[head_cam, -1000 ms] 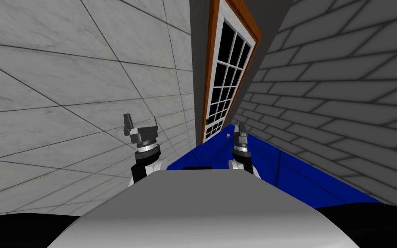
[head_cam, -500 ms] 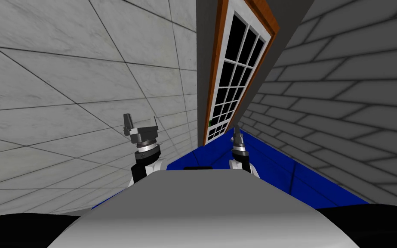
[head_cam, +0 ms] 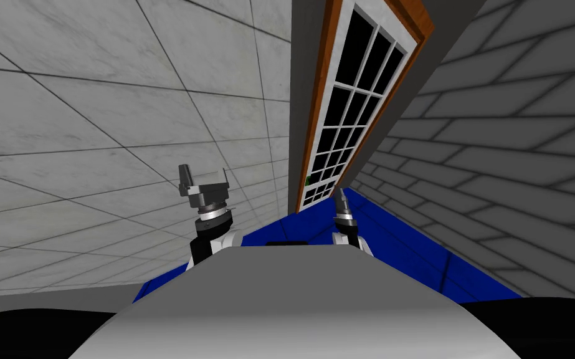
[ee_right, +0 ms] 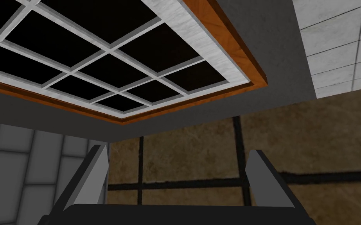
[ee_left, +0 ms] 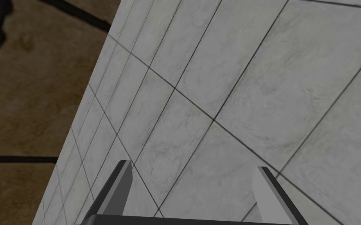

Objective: Pull the door open

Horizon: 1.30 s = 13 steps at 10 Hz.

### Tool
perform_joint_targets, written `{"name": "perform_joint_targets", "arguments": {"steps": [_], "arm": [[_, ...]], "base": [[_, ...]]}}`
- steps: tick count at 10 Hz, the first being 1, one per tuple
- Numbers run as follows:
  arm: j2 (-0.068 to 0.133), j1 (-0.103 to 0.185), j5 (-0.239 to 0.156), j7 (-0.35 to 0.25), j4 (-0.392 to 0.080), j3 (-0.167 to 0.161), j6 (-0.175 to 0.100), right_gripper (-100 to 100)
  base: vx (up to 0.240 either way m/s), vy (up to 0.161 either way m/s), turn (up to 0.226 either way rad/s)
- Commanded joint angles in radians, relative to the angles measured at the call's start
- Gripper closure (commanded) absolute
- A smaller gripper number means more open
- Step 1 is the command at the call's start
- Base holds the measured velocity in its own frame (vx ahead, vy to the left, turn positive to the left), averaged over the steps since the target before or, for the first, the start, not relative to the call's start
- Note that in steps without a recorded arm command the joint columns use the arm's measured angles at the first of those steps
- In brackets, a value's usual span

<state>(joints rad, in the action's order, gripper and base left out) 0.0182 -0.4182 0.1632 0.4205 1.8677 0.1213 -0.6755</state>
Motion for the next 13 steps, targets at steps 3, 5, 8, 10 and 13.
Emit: {"name": "perform_joint_targets", "arguments": {"steps": [3,5,8,10,13], "arm": [[0.010,0.039,0.036,0.082,-0.100,0.040,-0.017,-100],[0.012,0.053,0.050,0.114,-0.150,0.055,-0.025,-100],[0.015,0.067,0.064,0.146,-0.200,0.070,-0.032,-100],[0.018,0.096,0.093,0.209,-0.270,0.101,-0.049,-100],[0.019,0.111,0.108,0.243,-0.328,0.117,-0.057,-100]], "base": [[0.042,-0.081,0.145],[0.033,-0.069,0.083],[0.033,-0.054,0.101],[0.038,-0.082,0.176],[0.032,-0.065,0.086]]}}
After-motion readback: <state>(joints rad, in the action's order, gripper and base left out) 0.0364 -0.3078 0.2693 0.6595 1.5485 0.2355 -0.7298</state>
